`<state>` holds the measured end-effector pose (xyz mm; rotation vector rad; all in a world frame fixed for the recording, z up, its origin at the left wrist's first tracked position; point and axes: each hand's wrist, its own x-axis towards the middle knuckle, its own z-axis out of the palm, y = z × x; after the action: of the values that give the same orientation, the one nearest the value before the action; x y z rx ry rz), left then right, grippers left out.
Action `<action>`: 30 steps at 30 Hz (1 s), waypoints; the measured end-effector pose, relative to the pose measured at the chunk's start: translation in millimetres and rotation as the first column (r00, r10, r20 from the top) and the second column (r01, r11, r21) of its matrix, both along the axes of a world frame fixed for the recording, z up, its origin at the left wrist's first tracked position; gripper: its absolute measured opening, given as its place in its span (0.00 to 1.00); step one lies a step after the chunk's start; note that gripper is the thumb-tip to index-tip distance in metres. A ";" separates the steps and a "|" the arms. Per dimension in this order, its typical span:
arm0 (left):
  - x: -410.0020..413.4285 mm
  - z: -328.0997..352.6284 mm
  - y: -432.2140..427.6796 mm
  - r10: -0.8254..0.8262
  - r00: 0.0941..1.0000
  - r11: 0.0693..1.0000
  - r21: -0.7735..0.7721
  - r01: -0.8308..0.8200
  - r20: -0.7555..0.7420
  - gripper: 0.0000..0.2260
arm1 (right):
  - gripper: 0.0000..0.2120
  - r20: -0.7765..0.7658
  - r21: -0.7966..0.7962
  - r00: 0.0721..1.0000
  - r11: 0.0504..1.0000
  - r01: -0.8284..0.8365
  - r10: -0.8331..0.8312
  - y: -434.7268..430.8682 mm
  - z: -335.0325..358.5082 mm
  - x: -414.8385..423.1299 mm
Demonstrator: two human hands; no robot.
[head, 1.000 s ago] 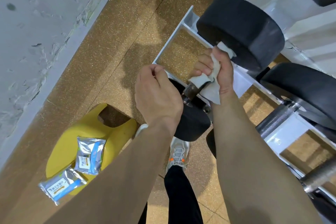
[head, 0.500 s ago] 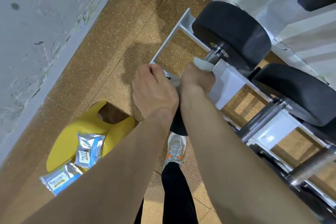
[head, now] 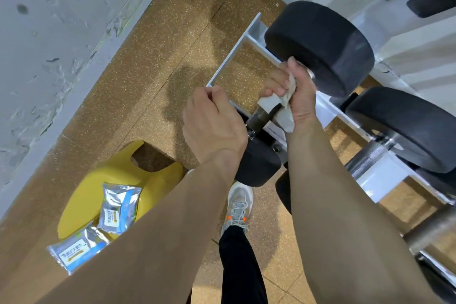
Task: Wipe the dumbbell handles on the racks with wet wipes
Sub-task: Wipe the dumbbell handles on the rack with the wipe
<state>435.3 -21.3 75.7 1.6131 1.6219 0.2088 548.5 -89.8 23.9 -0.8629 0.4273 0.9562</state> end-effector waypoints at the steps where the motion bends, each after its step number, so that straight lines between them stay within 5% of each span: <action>1: 0.0 0.6 -0.4 0.001 1.000 1.000 -0.005 -0.001 0.002 0.16 | 0.14 0.013 -0.062 0.999 0.998 0.030 -0.029 1.6 1.9 0.2; 4: 0.3 5.4 -1.1 -0.002 1.000 1.000 -0.008 0.002 0.004 0.16 | 0.13 0.059 -0.448 0.998 0.893 0.053 -0.029 12.8 15.5 -7.8; 8: -0.4 7.9 -1.4 -0.014 1.000 1.000 0.005 0.014 0.007 0.17 | 0.15 0.170 -0.899 0.972 0.429 0.086 0.163 31.5 21.3 -21.2; 10: 0.0 7.3 -1.3 -0.022 1.000 1.000 0.009 0.022 0.004 0.19 | 0.20 0.200 -0.937 0.950 0.331 0.113 0.241 35.8 18.0 -22.6; 12: 0.2 6.9 -1.8 -0.038 0.999 0.999 0.016 0.038 -0.003 0.20 | 0.17 0.204 -0.934 0.937 0.344 0.099 0.283 33.9 18.6 -23.8; 15: 1.3 7.2 -1.5 -0.048 0.999 0.999 0.018 0.048 -0.014 0.20 | 0.09 0.115 -0.836 0.948 0.545 -0.070 0.298 19.3 21.4 -26.2; 18: 0.7 6.6 -1.3 -0.054 0.998 0.999 -0.001 0.054 -0.031 0.18 | 0.12 -0.098 -0.483 0.957 0.827 -0.286 0.274 -1.8 20.9 -31.5; 20: 1.1 6.6 -1.3 -0.063 0.997 0.998 -0.004 0.063 -0.038 0.16 | 0.12 -0.203 -0.284 0.928 0.889 -0.360 0.311 -10.9 13.1 -31.6; 24: 1.9 6.5 -0.2 -0.069 0.996 0.998 0.003 0.069 -0.048 0.17 | 0.12 -0.247 -0.203 0.904 0.893 -0.401 0.349 -13.1 7.7 -29.9; 28: 1.6 5.6 -1.0 -0.080 0.996 0.996 0.026 0.081 -0.035 0.20 | 0.07 -0.065 -0.645 0.967 0.729 -0.228 0.245 5.5 20.6 -34.8; 30: 1.8 5.5 -1.2 -0.088 0.995 0.995 0.034 0.089 -0.038 0.20 | 0.14 -0.030 -0.731 0.995 0.676 -0.088 0.097 19.3 20.8 -26.9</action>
<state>437.1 -22.5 81.2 1.7212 1.5780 0.1633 521.6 -70.5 44.7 -1.6420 0.7943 0.8662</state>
